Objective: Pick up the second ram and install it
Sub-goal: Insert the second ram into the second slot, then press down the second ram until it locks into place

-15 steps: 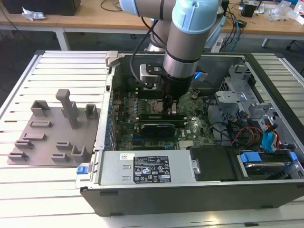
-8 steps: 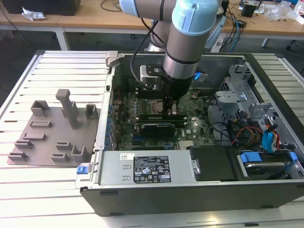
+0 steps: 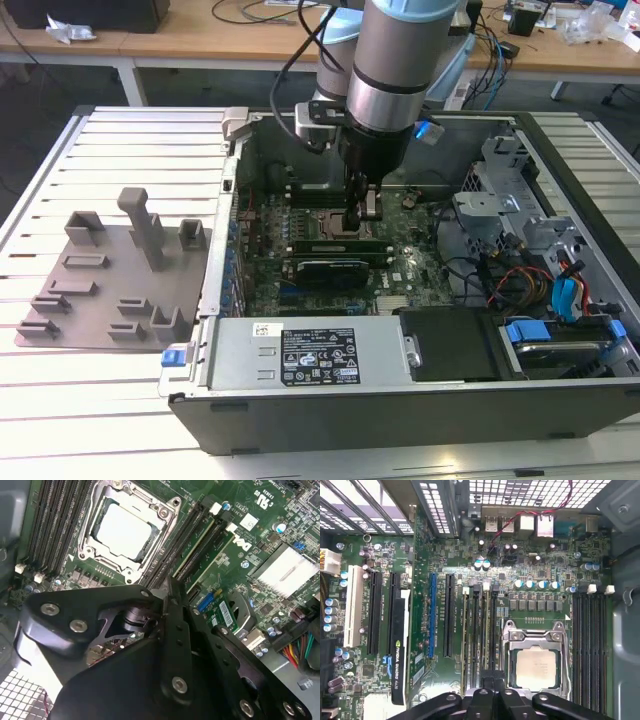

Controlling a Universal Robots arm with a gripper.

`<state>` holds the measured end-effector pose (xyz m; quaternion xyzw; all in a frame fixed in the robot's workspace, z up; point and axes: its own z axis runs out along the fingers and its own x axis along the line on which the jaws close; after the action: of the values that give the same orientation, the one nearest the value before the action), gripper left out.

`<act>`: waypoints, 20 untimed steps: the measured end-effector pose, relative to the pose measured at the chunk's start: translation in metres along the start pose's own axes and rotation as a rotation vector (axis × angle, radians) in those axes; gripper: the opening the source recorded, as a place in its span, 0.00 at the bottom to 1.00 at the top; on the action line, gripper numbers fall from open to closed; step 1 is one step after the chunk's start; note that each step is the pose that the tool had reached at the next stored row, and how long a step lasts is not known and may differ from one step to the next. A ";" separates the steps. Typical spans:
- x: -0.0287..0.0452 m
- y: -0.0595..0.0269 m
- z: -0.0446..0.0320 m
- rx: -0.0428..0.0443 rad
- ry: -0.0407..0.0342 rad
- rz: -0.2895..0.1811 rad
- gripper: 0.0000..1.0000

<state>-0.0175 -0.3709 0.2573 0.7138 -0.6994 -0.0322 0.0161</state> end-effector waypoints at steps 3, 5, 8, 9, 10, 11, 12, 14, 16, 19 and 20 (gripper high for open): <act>0.0000 0.0000 -0.0001 0.0000 0.0000 0.000 0.10; 0.0000 0.0000 -0.0001 0.0000 -0.0001 0.000 0.10; 0.0008 -0.0230 0.0137 -0.0011 0.0002 0.000 0.10; 0.0009 -0.0279 0.0168 -0.0010 0.0002 0.000 0.10; 0.0012 -0.0331 0.0198 -0.0011 0.0003 0.000 0.10; 0.0012 -0.0356 0.0214 -0.0012 0.0004 0.000 0.10; 0.0015 -0.0388 0.0239 -0.0018 0.0016 0.000 0.10; 0.0014 -0.0406 0.0259 -0.0008 0.0006 0.000 0.10; 0.0011 -0.0392 0.0203 0.0023 -0.0006 0.000 0.10; 0.0010 -0.0218 0.0195 0.0089 0.0014 0.000 0.10; 0.0006 -0.0053 0.0206 0.0108 0.0015 0.000 0.10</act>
<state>-0.0136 -0.3710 0.2364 0.7140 -0.6995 -0.0278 0.0127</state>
